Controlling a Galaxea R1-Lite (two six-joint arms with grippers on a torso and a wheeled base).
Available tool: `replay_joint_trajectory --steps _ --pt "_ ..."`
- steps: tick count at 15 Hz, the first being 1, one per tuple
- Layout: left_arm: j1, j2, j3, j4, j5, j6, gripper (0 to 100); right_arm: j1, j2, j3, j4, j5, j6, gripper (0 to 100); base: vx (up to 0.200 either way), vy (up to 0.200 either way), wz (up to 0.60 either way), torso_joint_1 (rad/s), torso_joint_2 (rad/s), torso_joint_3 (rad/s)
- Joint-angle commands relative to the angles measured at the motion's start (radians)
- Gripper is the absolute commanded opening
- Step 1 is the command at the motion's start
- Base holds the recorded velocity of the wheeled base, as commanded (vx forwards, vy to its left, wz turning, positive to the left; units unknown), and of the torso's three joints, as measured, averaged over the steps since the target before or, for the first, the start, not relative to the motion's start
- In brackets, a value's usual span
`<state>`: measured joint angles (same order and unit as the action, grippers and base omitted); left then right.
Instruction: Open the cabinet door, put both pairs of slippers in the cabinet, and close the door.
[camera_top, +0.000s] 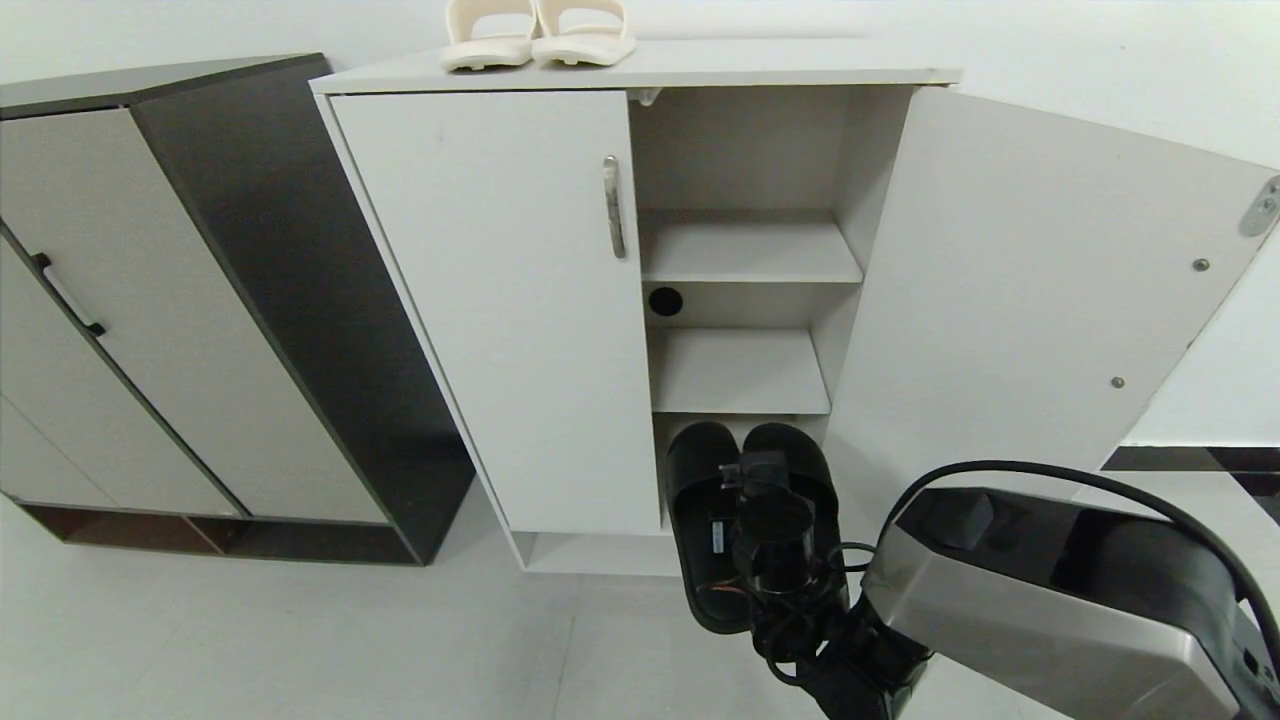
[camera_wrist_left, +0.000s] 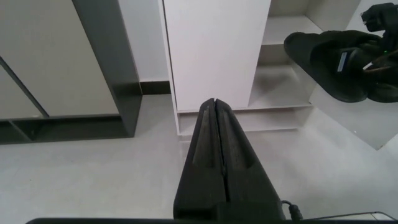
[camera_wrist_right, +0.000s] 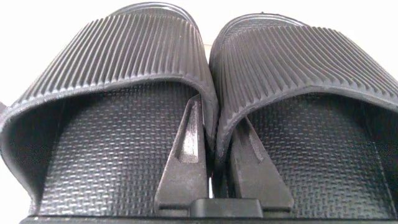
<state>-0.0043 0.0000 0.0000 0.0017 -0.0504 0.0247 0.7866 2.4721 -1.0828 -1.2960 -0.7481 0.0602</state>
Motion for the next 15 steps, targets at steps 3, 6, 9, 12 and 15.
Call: replay_joint_trajectory --steps 3,6,9,12,15 --pt "0.0 0.003 0.0 0.0 0.0 0.0 0 -0.012 0.033 -0.039 0.017 -0.022 0.0 0 0.067 0.0 0.0 0.002 0.0 -0.001" --pt "0.0 0.002 0.0 0.0 0.0 0.0 0 -0.02 0.034 -0.065 0.033 -0.03 -0.002 0 0.2 0.0 0.0 -0.001 0.0 0.001" --pt "0.0 0.002 0.0 0.0 0.0 0.003 0 -0.027 0.034 -0.098 0.08 -0.054 -0.002 0 0.2 0.0 0.0 0.006 0.0 0.001" --pt "0.0 0.002 0.0 0.0 0.0 0.006 0 -0.024 0.034 -0.109 0.092 -0.054 -0.01 0 0.2 0.0 0.0 0.004 0.0 0.002" --pt "0.0 0.002 0.0 0.0 0.0 0.009 0 -0.026 0.041 -0.135 0.101 -0.053 -0.014 0 0.2 0.0 0.0 0.002 0.01 0.002"
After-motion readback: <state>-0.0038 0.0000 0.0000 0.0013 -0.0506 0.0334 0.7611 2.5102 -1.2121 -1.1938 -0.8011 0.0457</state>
